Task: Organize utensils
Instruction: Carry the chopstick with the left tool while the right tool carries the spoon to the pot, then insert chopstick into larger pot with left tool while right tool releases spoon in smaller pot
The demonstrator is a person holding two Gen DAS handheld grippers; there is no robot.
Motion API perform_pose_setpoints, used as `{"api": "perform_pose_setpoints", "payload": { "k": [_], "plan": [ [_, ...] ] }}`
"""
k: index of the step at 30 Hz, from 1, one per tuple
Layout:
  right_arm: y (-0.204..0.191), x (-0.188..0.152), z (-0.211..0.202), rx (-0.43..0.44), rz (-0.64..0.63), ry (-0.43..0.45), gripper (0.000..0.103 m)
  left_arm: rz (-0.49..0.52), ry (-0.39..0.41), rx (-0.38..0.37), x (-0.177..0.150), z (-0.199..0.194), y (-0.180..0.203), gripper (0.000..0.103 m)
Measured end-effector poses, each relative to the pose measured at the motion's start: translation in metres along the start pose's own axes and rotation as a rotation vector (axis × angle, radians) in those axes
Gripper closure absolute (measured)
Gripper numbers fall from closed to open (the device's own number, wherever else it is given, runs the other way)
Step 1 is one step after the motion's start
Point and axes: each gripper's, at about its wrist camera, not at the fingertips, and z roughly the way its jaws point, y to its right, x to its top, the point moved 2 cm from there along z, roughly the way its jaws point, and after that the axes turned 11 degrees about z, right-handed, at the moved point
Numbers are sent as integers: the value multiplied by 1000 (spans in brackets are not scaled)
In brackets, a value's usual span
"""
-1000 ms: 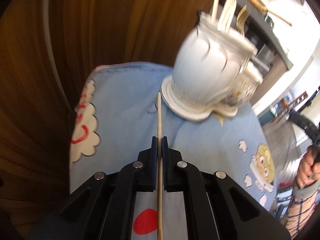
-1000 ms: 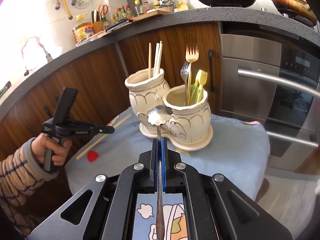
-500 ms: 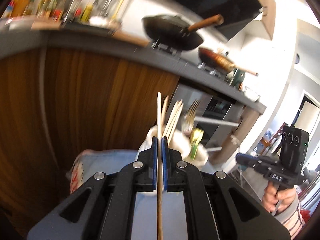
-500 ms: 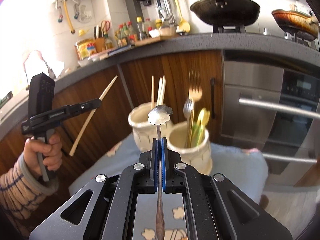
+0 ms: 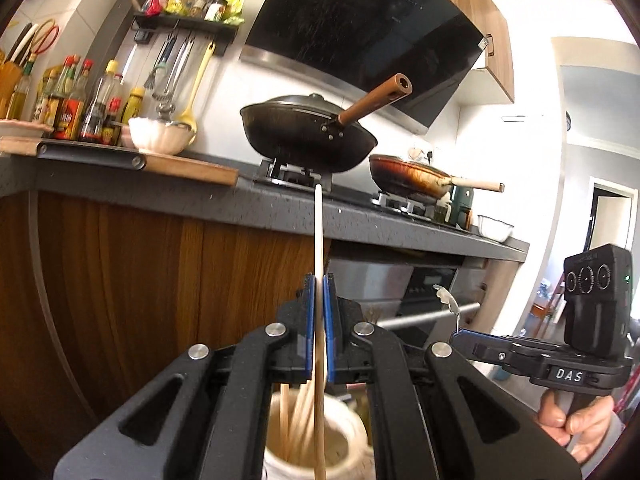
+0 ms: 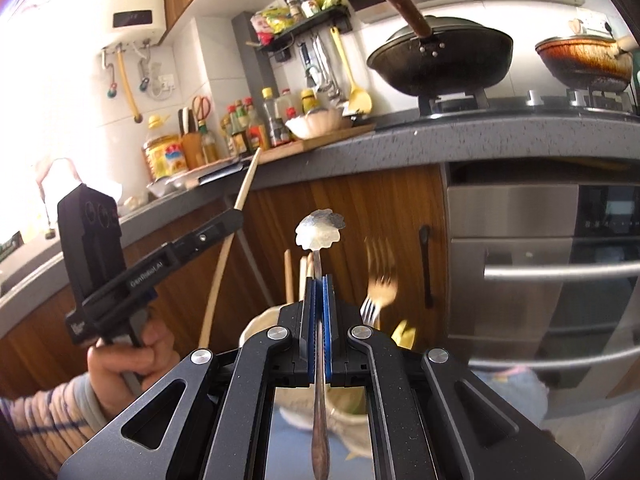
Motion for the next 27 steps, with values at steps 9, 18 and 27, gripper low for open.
{"api": "perform_pose_setpoints", "payload": {
  "k": [9,18,27],
  "plan": [
    [8,7,25,-4,-21,90,99,-26,71,26,-16,25,-8,99],
    [18,-1,50,-57,-49,127,99,18,118,58,-30,23,-1,99],
    [23,-22,53,-90,-69,131,99,46,97,65,-50,19,5,99]
  ]
}}
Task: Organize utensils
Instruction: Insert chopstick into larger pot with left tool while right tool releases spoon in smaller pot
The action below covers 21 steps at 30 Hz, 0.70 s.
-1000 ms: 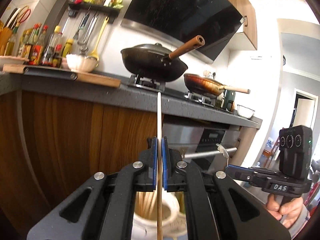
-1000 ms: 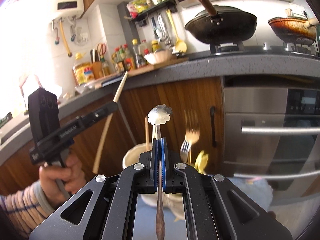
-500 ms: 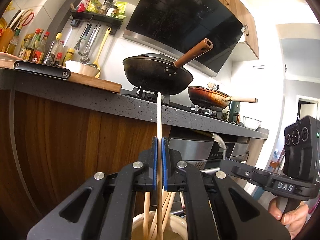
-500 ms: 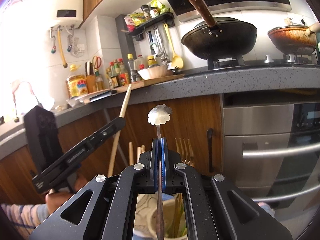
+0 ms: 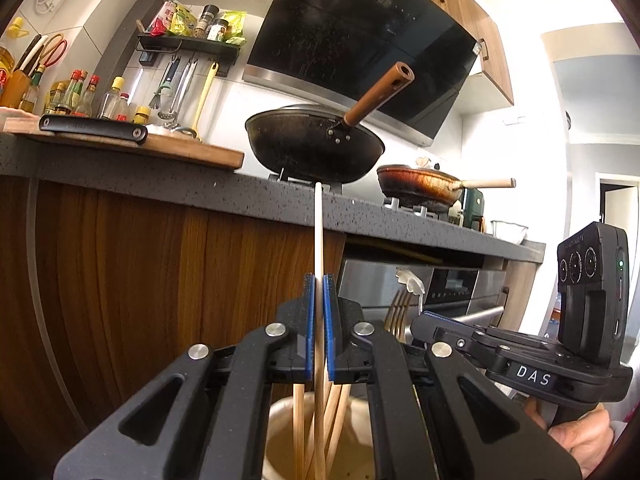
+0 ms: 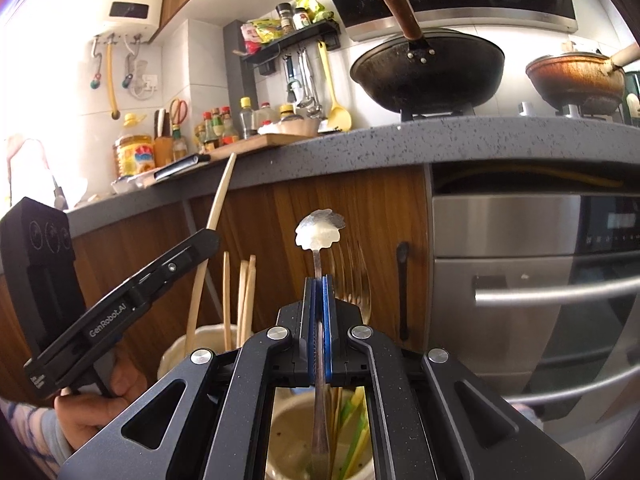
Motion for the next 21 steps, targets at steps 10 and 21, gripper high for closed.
{"api": "perform_pose_setpoints", "payload": {
  "k": [10,21],
  "plan": [
    [6,-33,-11,-58,0,-57,101,46,-153,18,-19,-6,11,99],
    [10,-39,5,-97,-11,-143,101,99,-347,43,-29,10,12,98]
  ]
}}
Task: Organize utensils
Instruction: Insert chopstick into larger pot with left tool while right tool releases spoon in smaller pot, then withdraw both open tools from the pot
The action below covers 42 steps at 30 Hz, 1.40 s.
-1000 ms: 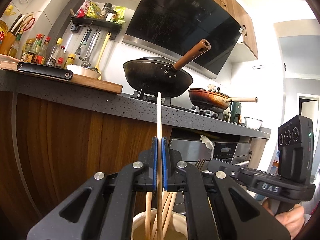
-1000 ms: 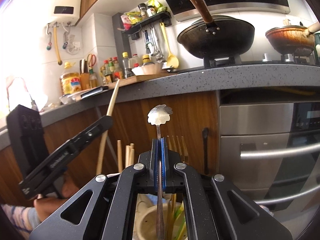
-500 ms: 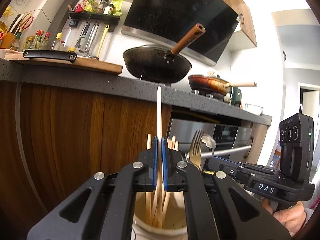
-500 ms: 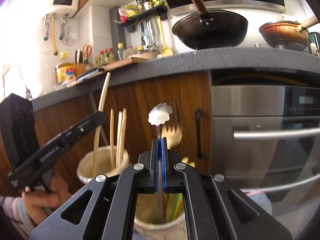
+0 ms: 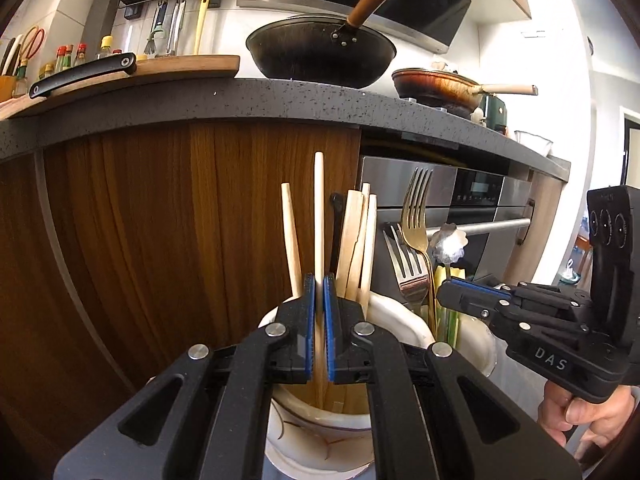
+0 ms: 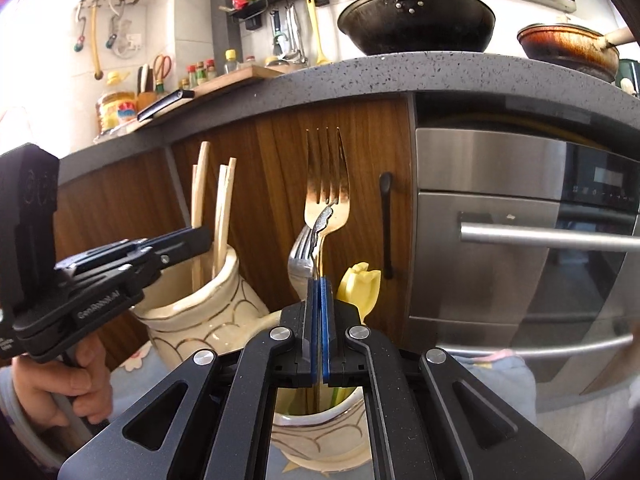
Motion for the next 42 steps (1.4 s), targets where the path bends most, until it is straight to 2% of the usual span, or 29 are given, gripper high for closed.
{"api": "perform_pose_setpoints", "payload": {
  "k": [2,6,8,12,17,19,28,30,33,38,42],
  "plan": [
    [2,-1,0,-4,13,-4,101,1,0,-2,0,-2,-1,95],
    [7,-3,-7,5,38,-1,99,-8,16,-12,-1,-11,-2,74],
    [6,-5,-14,15,44,9,98,1,32,0,-1,-19,2,68],
    [0,-10,-31,17,22,40,83,16,74,6,-7,-39,10,53],
    [-1,-19,-56,1,17,80,74,6,103,12,-12,-60,13,45],
    [-1,-23,-64,-9,19,97,69,-4,111,13,-15,-67,13,37],
    [-8,-52,-87,-33,-13,145,33,-1,155,78,-40,-93,19,11],
    [-11,-57,-93,-27,-20,163,20,-14,170,77,-45,-99,18,5],
    [-16,-62,-101,-32,-32,194,11,-17,181,91,-52,-105,18,5],
    [-17,-71,-114,-50,-40,253,6,-16,174,134,-66,-114,19,5],
    [-14,-78,-118,-61,-31,269,5,-29,179,126,-77,-120,19,5]
  ]
}}
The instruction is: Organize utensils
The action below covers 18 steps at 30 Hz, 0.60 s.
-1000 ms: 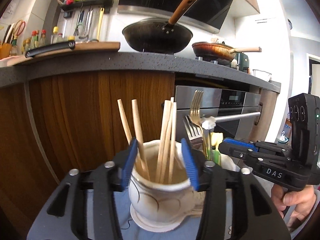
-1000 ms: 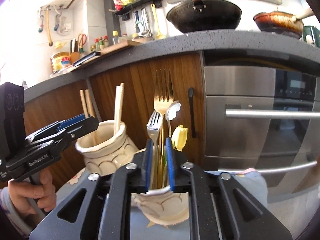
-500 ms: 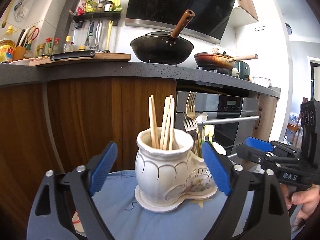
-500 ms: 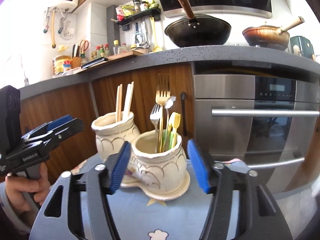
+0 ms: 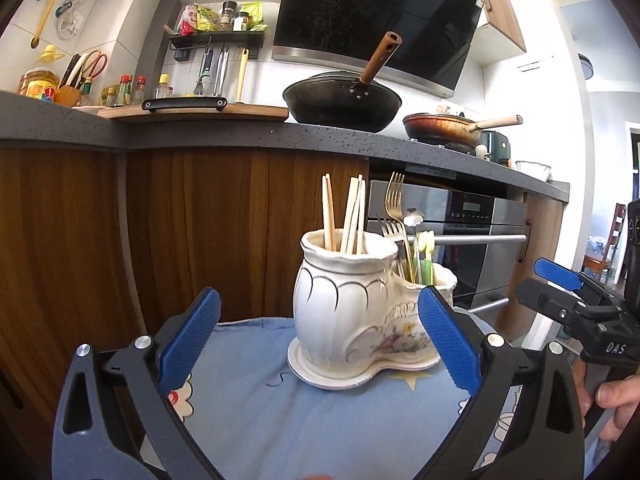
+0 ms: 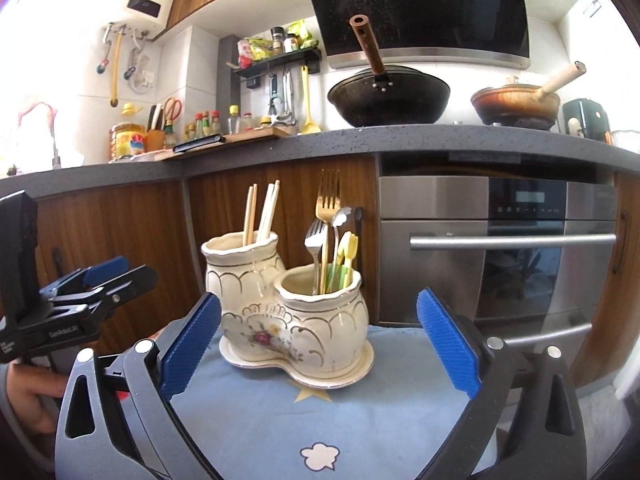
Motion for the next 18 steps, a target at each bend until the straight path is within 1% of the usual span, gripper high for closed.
{"api": "perform_pose_setpoints", "payload": {
  "k": [6,12,18],
  "plan": [
    [0,-10,0,1,-1,13,5,-4,7,11,-10,-2,1,5],
    [-2,-14,1,4,-7,4,5,16,4,31,-11,-2,4,5],
    [1,-14,0,-28,7,14,5,38,-1,57,-10,-4,7,5]
  ]
}}
